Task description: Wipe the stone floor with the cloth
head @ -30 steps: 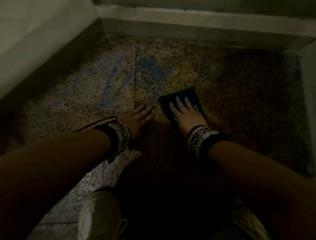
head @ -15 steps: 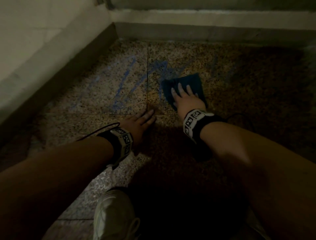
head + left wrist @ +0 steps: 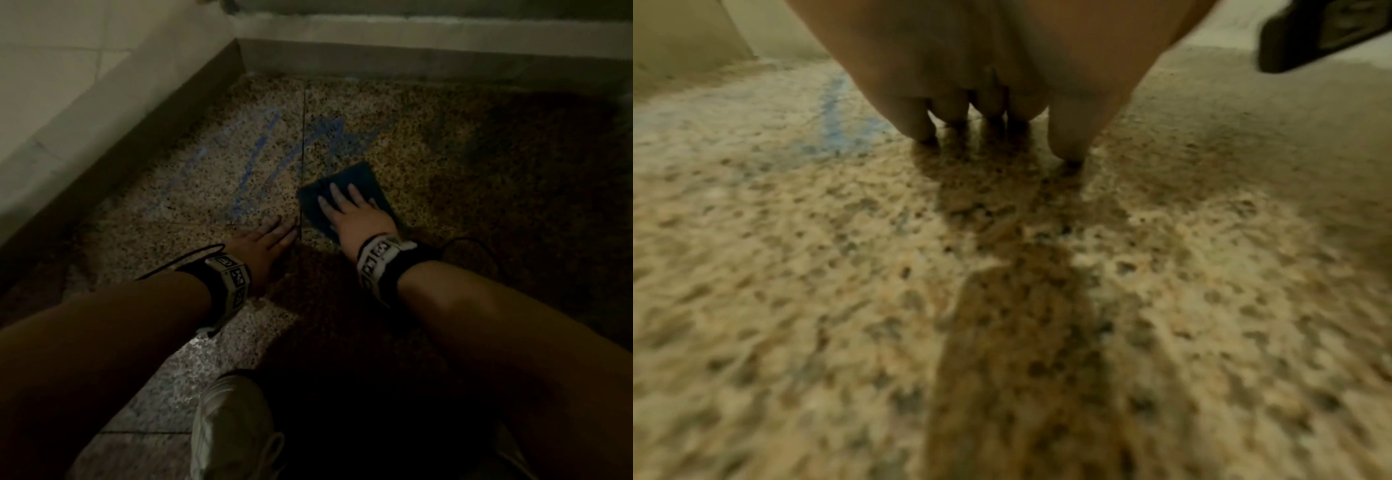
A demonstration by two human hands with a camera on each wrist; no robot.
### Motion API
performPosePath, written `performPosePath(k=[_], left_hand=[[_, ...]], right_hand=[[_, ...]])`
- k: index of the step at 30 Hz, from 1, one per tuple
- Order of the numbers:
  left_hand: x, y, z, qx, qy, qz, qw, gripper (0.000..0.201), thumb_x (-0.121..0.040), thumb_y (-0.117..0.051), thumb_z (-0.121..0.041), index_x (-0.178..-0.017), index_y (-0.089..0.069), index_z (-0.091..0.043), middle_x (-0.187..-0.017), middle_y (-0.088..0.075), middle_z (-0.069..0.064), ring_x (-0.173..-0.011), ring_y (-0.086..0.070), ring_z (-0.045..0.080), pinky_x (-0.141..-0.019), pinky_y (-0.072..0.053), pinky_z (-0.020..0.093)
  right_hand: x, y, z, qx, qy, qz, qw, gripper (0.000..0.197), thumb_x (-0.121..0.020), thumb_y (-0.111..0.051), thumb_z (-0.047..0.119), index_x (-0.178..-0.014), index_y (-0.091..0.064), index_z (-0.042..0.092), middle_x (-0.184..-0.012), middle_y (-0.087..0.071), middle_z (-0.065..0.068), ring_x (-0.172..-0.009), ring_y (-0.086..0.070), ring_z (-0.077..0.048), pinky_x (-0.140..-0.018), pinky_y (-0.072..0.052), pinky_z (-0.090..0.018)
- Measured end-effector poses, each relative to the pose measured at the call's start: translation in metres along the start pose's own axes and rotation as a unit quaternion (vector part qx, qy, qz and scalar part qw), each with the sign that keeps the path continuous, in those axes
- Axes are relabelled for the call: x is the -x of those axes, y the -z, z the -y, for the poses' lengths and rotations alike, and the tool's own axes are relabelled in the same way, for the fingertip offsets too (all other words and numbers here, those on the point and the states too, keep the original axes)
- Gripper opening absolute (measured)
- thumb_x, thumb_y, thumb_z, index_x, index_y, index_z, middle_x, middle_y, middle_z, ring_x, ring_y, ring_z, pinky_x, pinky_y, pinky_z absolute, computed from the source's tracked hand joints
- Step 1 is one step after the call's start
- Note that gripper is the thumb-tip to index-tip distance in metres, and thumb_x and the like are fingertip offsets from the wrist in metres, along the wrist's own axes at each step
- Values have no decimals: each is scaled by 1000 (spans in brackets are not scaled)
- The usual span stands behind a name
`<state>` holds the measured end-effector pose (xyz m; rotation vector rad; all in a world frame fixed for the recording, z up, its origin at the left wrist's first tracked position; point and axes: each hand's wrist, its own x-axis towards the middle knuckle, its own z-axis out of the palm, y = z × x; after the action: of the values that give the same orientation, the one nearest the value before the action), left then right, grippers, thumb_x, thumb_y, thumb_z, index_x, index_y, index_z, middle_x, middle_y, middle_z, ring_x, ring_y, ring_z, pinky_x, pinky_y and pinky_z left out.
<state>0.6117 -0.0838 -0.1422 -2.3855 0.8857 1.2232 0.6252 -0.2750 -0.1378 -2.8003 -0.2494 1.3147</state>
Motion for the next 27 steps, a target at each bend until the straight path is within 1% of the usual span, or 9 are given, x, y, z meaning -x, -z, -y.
performPosePath(k=[5, 9, 15, 17, 20, 21, 23, 25, 27], left_hand=[[2, 9, -2, 1, 3, 18, 1000, 85, -98, -47, -29, -147, 22, -23, -152, 32, -3, -144, 20, 20, -118, -15, 35], [1, 5, -2, 12, 5, -5, 1000, 80, -100, -42, -36, -148, 20, -23, -154, 29, -3, -144, 18, 19, -118, -10, 32], [13, 22, -2, 78, 33, -57, 995, 68, -100, -36, -43, -153, 0, -21, -160, 3, -1, -147, -5, 18, -115, -15, 27], [16, 31, -2, 140, 70, -83, 984, 59, -100, -35, -43, -152, -11, -29, -158, -15, -4, -142, -26, 20, -110, -28, 30], [16, 45, -9, 204, 116, -151, 960, 49, -100, -32, -39, -148, -26, -31, -148, -35, 2, -127, -45, 27, -97, -41, 33], [14, 49, -14, 225, 124, -177, 950, 50, -99, -34, -39, -148, -28, -29, -146, -36, 4, -127, -44, 28, -98, -40, 33], [6, 57, -25, 243, 119, -212, 939, 58, -97, -40, -43, -150, -23, -27, -149, -29, 6, -133, -34, 30, -105, -33, 36], [-6, 67, -39, 206, 92, -182, 957, 70, -95, -39, -51, -152, -7, -27, -157, -10, 5, -142, -15, 29, -113, -20, 42], [-18, 73, -53, 160, 63, -128, 977, 79, -94, -37, -58, -151, 8, -26, -159, 13, 1, -146, 7, 26, -116, -6, 44]], right_hand=[[-20, 29, 20, -55, -34, -9, 998, 62, -104, -27, 13, -152, 7, 31, -158, 20, 4, -146, 12, -28, -117, -10, -49], [-10, 18, 32, -55, -47, -7, 997, 65, -103, -29, 11, -151, 11, 27, -158, 21, 1, -146, 11, -29, -115, -21, -46], [8, 10, 29, -69, 26, 12, 997, 51, -105, -24, 27, -153, -8, 22, -160, 5, -3, -147, -4, -27, -114, -25, -43], [11, 20, 11, -75, 47, -45, 995, 45, -105, -24, 25, -150, -24, 18, -160, -6, -4, -145, -12, -26, -114, -26, -41], [12, 23, -25, -98, -29, -201, 974, 43, -103, -31, 33, -143, -39, 21, -160, -4, -1, -147, -4, -24, -115, -24, -41], [13, 21, -38, -92, -64, -211, 971, 44, -102, -33, 35, -144, -38, 23, -161, 0, 0, -147, 1, -23, -115, -23, -43], [14, 10, -61, -84, -118, -151, 978, 49, -102, -31, 39, -149, -25, 29, -160, 11, 2, -147, 9, -24, -116, -20, -45], [14, -5, -77, -96, -144, -67, 983, 55, -103, -28, 40, -152, -6, 34, -159, 18, 3, -146, 13, -25, -115, -20, -47], [15, -17, -83, -88, -135, -51, 986, 58, -103, -26, 39, -152, 5, 34, -158, 22, 2, -146, 14, -25, -116, -20, -45]])
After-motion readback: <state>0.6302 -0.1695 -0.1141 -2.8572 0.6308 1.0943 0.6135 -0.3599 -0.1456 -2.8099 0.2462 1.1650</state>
